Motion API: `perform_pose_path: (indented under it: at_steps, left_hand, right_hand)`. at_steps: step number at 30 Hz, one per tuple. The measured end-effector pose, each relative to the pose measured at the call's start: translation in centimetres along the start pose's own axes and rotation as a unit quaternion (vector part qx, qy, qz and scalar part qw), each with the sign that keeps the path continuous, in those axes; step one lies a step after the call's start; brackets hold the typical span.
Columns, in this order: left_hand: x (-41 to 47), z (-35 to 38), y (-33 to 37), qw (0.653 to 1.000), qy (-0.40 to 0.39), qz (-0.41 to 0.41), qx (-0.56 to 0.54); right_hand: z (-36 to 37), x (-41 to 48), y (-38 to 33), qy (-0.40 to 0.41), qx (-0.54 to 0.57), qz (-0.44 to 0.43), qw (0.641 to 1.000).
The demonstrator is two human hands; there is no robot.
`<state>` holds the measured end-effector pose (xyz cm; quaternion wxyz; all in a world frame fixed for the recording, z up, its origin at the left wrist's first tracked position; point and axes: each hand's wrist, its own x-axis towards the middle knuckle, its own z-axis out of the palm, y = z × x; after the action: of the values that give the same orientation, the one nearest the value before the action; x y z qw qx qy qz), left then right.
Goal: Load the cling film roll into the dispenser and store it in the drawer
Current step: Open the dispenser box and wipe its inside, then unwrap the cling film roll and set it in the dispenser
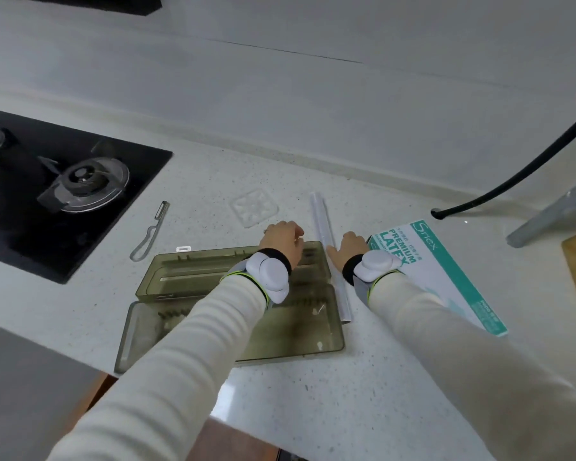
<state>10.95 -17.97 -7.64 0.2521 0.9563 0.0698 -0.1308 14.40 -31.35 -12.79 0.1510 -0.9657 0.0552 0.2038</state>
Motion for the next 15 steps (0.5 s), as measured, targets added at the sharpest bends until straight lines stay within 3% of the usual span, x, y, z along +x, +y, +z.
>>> perform_pose_path:
  at_steps: [15]
  left_hand:
    - [5.2,3.9,3.7,0.99,-0.077,-0.073,0.094]
  right_hand:
    - [0.7,2.6,1.1,-0.084,0.012,-0.019,0.996]
